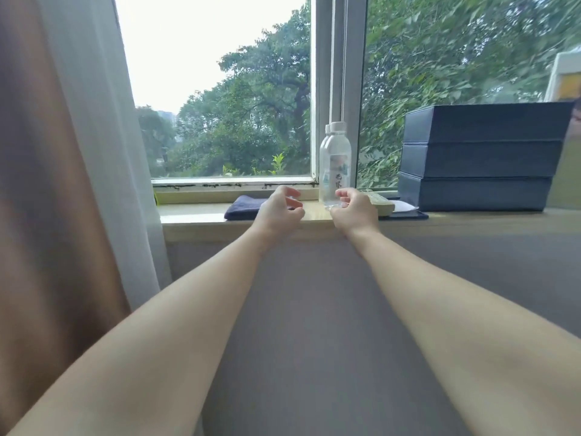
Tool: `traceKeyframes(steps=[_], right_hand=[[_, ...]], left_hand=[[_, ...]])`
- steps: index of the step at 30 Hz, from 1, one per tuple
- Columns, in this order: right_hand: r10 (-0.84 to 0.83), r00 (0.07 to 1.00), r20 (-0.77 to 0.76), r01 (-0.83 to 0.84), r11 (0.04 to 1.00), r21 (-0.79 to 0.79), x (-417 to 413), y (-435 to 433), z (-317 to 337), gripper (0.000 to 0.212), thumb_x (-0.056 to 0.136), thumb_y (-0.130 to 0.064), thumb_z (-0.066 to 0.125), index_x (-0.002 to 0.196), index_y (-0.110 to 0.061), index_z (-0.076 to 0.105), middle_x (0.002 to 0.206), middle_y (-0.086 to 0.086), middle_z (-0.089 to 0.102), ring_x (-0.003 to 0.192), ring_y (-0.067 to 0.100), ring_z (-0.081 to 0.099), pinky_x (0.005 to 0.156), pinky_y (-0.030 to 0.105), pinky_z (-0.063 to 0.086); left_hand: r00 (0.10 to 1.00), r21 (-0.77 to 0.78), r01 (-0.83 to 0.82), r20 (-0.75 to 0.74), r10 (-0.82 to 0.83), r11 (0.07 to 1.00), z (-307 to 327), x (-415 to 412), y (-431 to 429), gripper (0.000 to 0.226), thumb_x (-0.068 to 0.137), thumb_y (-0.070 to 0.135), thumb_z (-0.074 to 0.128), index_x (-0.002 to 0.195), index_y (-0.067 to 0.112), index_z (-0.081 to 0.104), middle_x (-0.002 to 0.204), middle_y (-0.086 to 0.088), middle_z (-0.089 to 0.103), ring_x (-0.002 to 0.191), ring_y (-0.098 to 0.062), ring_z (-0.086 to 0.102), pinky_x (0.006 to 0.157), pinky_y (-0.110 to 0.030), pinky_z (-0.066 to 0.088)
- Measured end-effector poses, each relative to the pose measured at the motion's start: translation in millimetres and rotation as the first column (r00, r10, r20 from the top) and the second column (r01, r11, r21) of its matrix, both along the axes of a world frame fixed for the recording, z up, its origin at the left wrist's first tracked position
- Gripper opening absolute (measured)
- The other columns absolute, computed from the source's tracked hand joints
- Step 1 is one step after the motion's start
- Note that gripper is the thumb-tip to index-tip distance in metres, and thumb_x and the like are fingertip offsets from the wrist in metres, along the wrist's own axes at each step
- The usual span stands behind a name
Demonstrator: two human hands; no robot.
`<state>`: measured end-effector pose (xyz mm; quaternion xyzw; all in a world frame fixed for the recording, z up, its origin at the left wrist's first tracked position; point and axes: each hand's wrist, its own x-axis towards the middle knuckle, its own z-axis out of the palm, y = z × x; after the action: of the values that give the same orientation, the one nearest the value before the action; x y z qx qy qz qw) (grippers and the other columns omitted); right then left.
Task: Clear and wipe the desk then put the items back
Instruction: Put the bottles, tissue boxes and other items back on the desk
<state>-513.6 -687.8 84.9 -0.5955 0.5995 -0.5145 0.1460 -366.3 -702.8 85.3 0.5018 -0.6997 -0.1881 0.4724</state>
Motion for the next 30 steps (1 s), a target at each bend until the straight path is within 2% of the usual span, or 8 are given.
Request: traceKeyframes(steps=[6, 11, 16, 20, 24, 25, 27, 30], right_hand=[[0.022, 1.000, -0.004, -0.021, 0.994, 0.103, -18.6, -37.4, 6.4, 0.051, 0.088, -0.012, 0.060, 0.136, -0.010, 0.045, 0.130, 0.008, 0.057, 0.121, 0.027, 0.053, 0.081, 0.021, 0.034], [0.050, 0.999, 0.010, -0.051, 0.984, 0.169, -21.4, -59.0, 11.0, 0.046, 0.085, -0.009, 0.055, 0.130, -0.006, 0.044, 0.125, 0.013, 0.057, 0.114, 0.031, 0.054, 0.090, 0.033, 0.044], [0.079, 0.995, 0.053, -0.087, 0.978, 0.188, -20.9, -74.1, 14.3, 0.049, 0.088, -0.004, 0.046, 0.136, -0.006, 0.037, 0.127, 0.012, 0.053, 0.115, 0.030, 0.051, 0.096, 0.036, 0.043], [0.066, 0.993, 0.102, -0.082, 0.984, 0.159, -23.2, -79.9, 14.3, 0.046, 0.089, -0.003, 0.045, 0.135, -0.004, 0.039, 0.120, 0.009, 0.051, 0.117, 0.028, 0.049, 0.093, 0.032, 0.039], [0.043, 0.987, 0.158, -0.058, 0.994, 0.092, -26.9, -84.9, 12.9, 0.003, 0.090, -0.012, 0.054, 0.091, -0.011, 0.052, 0.083, 0.005, 0.054, 0.087, 0.029, 0.053, 0.067, 0.034, 0.041], [0.050, 0.985, 0.166, -0.063, 0.995, 0.076, -26.5, -83.6, 13.1, 0.007, 0.093, -0.016, 0.055, 0.089, -0.012, 0.052, 0.082, 0.006, 0.055, 0.086, 0.029, 0.053, 0.066, 0.035, 0.042], [0.075, 0.983, 0.169, -0.086, 0.994, 0.060, -26.5, -79.8, 14.0, 0.025, 0.097, -0.025, 0.054, 0.114, -0.006, 0.055, 0.106, 0.012, 0.061, 0.103, 0.032, 0.057, 0.084, 0.040, 0.046], [0.082, 0.984, 0.159, -0.088, 0.996, 0.031, -25.7, -73.2, 15.1, 0.052, 0.098, -0.028, 0.054, 0.143, -0.006, 0.039, 0.134, 0.011, 0.055, 0.122, 0.029, 0.052, 0.103, 0.042, 0.042]], left_hand=[[0.999, 0.053, 0.031, 0.018, -0.032, 0.998, 10.8, -29.9, -43.7, 0.041, 0.091, 0.010, 0.057, 0.130, 0.009, 0.045, 0.122, -0.006, 0.060, 0.095, -0.019, 0.055, 0.068, -0.026, 0.043], [0.996, 0.118, 0.046, 0.066, -0.054, 0.992, 16.5, -44.9, -69.2, 0.054, 0.093, 0.012, 0.058, 0.141, 0.008, 0.034, 0.130, -0.007, 0.053, 0.119, -0.022, 0.052, 0.090, -0.030, 0.044], [0.994, 0.146, 0.061, 0.084, -0.073, 0.987, 20.5, -50.9, -85.9, 0.055, 0.092, 0.009, 0.057, 0.142, 0.006, 0.034, 0.133, -0.010, 0.053, 0.121, -0.024, 0.053, 0.102, -0.034, 0.042], [0.994, 0.114, 0.058, 0.083, -0.068, 0.992, 19.2, -51.3, -91.5, 0.046, 0.092, 0.010, 0.058, 0.135, 0.007, 0.044, 0.127, -0.010, 0.059, 0.115, -0.022, 0.057, 0.098, -0.035, 0.046], [0.995, 0.057, 0.000, 0.100, -0.006, 0.998, 20.1, -48.3, -91.1, 0.042, 0.090, 0.014, 0.064, 0.129, 0.009, 0.051, 0.121, -0.006, 0.063, 0.106, -0.019, 0.059, 0.083, -0.026, 0.042], [0.995, 0.044, -0.010, 0.097, 0.006, 0.999, 21.3, -47.3, -89.8, 0.041, 0.089, 0.016, 0.066, 0.128, 0.009, 0.051, 0.119, -0.005, 0.064, 0.102, -0.017, 0.058, 0.081, -0.026, 0.041], [0.996, 0.014, -0.028, 0.089, 0.026, 1.000, 23.9, -45.8, -87.2, 0.042, 0.089, 0.021, 0.068, 0.127, 0.010, 0.052, 0.114, -0.004, 0.065, 0.098, -0.017, 0.059, 0.080, -0.027, 0.043], [0.996, -0.015, -0.043, 0.079, 0.044, 0.999, 27.3, -41.9, -82.7, 0.043, 0.087, 0.024, 0.072, 0.125, 0.009, 0.058, 0.108, -0.006, 0.069, 0.096, -0.022, 0.065, 0.088, -0.035, 0.051]])
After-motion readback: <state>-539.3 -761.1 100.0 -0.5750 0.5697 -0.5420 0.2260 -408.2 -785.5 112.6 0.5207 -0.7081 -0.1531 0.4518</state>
